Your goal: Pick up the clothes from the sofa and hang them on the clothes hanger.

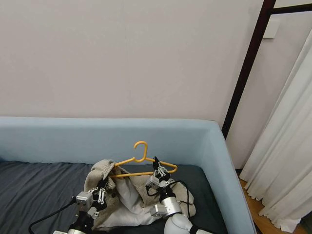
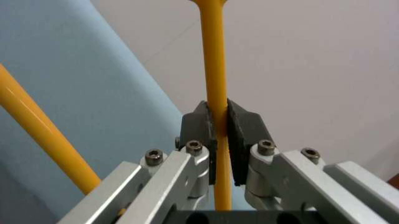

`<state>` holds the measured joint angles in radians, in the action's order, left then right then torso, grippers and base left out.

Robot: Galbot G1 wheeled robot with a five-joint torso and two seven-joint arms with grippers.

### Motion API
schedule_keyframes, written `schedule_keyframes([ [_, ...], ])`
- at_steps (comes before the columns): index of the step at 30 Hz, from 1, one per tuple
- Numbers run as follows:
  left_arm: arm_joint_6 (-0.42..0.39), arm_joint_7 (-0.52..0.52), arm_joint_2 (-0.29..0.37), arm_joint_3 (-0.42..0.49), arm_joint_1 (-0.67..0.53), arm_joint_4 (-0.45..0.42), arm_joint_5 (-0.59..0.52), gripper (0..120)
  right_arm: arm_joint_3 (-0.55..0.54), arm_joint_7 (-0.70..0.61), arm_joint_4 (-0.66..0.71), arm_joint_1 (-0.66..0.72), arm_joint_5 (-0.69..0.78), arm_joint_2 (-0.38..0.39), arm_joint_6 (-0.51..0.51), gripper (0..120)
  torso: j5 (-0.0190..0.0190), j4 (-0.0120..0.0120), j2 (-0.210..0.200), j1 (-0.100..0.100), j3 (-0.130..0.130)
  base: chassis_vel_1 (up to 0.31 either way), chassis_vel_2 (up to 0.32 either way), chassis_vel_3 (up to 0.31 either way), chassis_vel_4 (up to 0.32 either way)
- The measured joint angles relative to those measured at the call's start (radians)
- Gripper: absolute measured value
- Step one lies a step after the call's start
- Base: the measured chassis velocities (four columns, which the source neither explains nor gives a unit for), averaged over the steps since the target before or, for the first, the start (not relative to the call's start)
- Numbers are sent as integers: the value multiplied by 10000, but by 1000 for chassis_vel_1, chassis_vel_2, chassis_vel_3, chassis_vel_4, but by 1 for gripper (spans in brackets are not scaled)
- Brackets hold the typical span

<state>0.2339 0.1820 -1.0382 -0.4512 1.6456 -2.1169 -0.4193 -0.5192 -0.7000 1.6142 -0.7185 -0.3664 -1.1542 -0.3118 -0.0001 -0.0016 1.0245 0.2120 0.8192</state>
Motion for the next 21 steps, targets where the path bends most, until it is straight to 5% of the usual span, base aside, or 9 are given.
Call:
schedule_keyframes([
  [11, -36, 71, -7, 72, 99, -307, 227, 0, 171, -17, -287, -6, 127, -62, 43, 5, 1, 0, 0, 0, 0, 0, 0, 0, 0],
  [21, -151, 6, -140, 157, 67, -669, 199, 0, -827, -262, -629, 145, 532, -437, -1807, 5, 1, 1, 0, 0, 0, 0, 0, 0, 0],
])
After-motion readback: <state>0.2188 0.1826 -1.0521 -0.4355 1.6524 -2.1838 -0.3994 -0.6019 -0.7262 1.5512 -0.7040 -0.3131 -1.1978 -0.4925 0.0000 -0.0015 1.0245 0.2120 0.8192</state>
